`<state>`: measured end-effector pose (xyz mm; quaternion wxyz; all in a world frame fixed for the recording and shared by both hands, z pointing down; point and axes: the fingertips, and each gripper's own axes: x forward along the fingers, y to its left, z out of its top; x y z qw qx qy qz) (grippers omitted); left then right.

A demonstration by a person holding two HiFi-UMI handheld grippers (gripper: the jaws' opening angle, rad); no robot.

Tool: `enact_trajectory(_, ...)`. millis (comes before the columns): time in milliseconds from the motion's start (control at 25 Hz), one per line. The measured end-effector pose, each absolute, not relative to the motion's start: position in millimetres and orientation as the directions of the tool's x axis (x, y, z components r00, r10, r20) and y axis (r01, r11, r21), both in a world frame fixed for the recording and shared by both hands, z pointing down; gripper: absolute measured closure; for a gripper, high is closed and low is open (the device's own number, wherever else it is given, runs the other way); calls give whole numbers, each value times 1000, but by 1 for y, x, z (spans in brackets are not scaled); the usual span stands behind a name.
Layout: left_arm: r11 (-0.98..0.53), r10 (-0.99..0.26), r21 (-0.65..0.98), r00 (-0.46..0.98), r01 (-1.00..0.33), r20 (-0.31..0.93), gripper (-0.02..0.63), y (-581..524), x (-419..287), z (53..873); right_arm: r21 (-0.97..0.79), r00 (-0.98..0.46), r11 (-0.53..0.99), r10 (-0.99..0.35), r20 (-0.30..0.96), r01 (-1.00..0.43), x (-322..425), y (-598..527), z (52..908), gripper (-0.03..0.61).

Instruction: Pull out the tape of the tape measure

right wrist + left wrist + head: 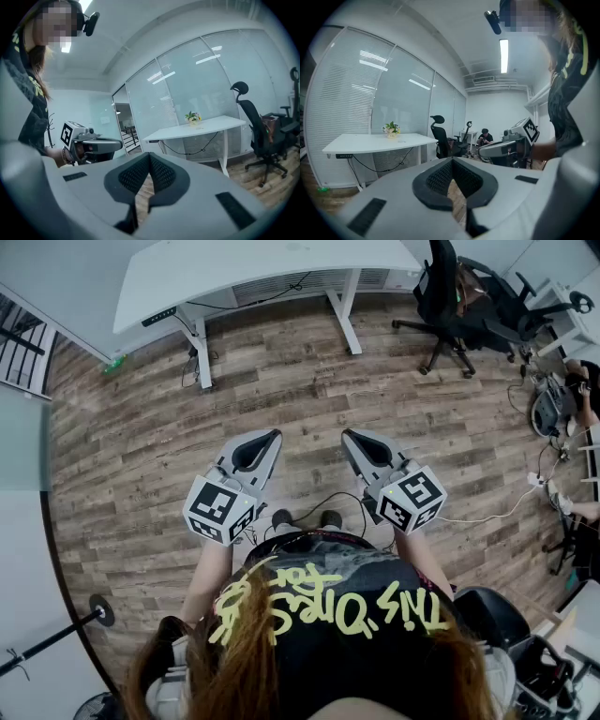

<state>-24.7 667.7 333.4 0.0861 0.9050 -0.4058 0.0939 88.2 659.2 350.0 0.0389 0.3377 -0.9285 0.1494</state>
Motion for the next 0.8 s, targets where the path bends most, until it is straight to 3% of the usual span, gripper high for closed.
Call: enact_trajectory(800, -647, -729, 85, 648, -758, 220, 623, 685, -23, 329, -171, -749, 730, -633, 195, -661, 86, 677, 355, 577)
